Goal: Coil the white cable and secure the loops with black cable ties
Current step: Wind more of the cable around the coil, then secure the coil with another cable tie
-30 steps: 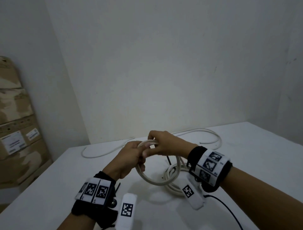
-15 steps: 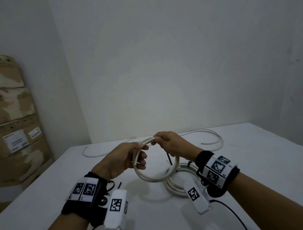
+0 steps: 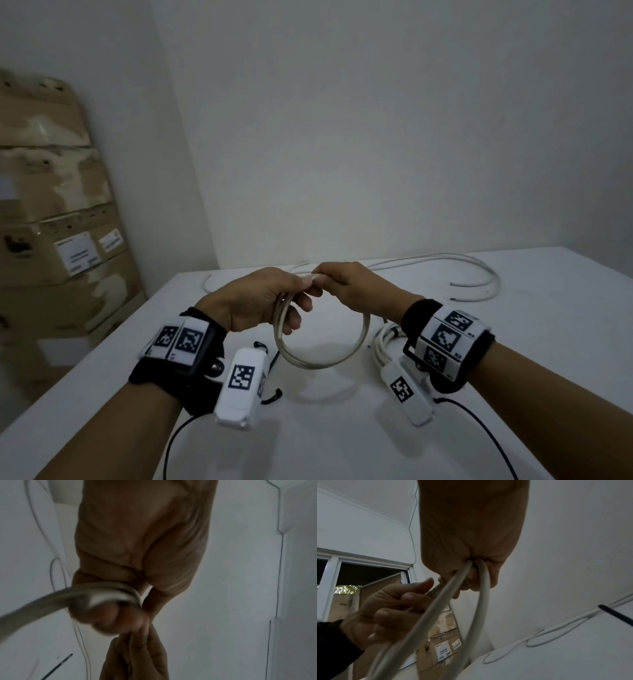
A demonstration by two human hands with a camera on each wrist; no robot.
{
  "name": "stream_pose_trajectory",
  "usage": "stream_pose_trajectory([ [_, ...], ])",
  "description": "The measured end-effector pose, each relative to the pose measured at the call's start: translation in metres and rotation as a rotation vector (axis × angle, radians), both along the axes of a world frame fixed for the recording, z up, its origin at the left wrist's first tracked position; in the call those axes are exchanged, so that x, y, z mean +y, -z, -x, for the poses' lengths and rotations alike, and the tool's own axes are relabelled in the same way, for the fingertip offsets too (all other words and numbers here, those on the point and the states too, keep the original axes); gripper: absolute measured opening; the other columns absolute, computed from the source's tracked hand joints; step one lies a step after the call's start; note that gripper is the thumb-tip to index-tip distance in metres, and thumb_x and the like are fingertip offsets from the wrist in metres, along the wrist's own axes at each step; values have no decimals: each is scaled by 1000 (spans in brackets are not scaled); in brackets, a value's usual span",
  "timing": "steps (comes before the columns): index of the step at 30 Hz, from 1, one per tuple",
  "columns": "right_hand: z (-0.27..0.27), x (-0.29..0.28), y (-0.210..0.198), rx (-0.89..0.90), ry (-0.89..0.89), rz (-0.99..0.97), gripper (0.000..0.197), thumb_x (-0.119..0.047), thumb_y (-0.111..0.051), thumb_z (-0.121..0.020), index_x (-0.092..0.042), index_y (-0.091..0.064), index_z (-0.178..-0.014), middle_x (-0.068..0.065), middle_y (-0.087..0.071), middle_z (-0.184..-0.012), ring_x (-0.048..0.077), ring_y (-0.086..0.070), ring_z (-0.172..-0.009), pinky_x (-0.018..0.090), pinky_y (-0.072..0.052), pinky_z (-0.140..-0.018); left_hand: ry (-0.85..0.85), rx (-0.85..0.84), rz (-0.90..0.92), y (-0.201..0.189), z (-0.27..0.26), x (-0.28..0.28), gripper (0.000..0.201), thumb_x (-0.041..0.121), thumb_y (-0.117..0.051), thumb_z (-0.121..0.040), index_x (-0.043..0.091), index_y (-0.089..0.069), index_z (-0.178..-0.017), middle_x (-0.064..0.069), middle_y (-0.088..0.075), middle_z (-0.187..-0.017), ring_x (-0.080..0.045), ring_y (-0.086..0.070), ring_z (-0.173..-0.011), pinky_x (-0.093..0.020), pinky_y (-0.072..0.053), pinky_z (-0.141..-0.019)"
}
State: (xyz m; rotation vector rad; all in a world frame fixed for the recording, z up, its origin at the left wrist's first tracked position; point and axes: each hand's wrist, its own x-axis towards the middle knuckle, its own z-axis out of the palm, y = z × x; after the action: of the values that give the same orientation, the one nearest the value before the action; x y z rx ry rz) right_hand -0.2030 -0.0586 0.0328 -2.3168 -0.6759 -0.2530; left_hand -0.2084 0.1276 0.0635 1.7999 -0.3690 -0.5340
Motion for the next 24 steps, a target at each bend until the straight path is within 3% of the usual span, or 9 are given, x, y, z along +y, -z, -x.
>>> stream_pose_trajectory([
  [4,-8,26,5,-2,-45,-24,21,-31,-42,-100,-23,-60,-92,-4,-53,-75,13,-46,-67,26,-40,-67,-87,-3,-15,3,1,22,29,25,-45,-100,1,-61,-104,7,-27,-55,-6,-22,-41,-18,-19,-39],
  [7,-12,46,9,128,-67,-109,22,-38,-42,-99,-25,-56,-88,-1,-54,-74,14,-49,-63,28,-43,-59,-170,-82,-87,3,1,40,29,24,-45,-100,3,-64,-102,7,-24,-56,-7,-19,-43,-18,-15,-39],
  [10,-12,52,15,306,-15,-270,45,-57,-32,-95,-19,-56,-100,7,-61,-79,18,-63,-66,28,-48,-51,-273,-95,-105,0,-2,61,30,23,-46,-99,2,-66,-104,7,-26,-55,-6,-19,-42,-19,-13,-38],
  [12,-17,53,22,391,103,-269,48,-54,-30,-97,-12,-52,-106,11,-62,-85,22,-64,-67,30,-51,-50,-339,-95,-104,-1,-4,79,32,27,-46,-98,2,-66,-103,8,-26,-53,-6,-19,-40,-18,-13,-36],
  [15,-19,57,33,542,162,85,25,-32,-43,-99,-8,-49,-102,9,-61,-82,21,-61,-60,27,-48,-45,-413,-88,-62,0,-9,102,43,36,-40,-100,4,-68,-97,8,-28,-52,-5,-21,-38,-16,-16,-34],
  [19,-9,80,53,678,-29,460,33,-40,-62,-88,-13,-52,-105,2,-60,-80,15,-57,-59,23,-46,-48,-466,-94,-28,1,-12,117,41,31,-37,-102,5,-67,-96,8,-27,-50,-6,-20,-37,-16,-16,-33],
  [22,1,101,64,579,-72,651,48,-48,-68,-81,-11,-57,-110,2,-58,-94,18,-53,-73,24,-41,-55,-481,-115,-36,3,-10,117,35,27,-41,-100,4,-67,-95,7,-26,-50,-6,-20,-37,-16,-16,-34],
  [24,5,110,71,453,-93,776,48,-43,-67,-83,-6,-59,-112,8,-60,-110,22,-54,-88,28,-41,-66,-491,-117,-27,4,-8,116,32,26,-43,-99,4,-66,-93,7,-26,-49,-6,-19,-37,-15,-16,-34],
])
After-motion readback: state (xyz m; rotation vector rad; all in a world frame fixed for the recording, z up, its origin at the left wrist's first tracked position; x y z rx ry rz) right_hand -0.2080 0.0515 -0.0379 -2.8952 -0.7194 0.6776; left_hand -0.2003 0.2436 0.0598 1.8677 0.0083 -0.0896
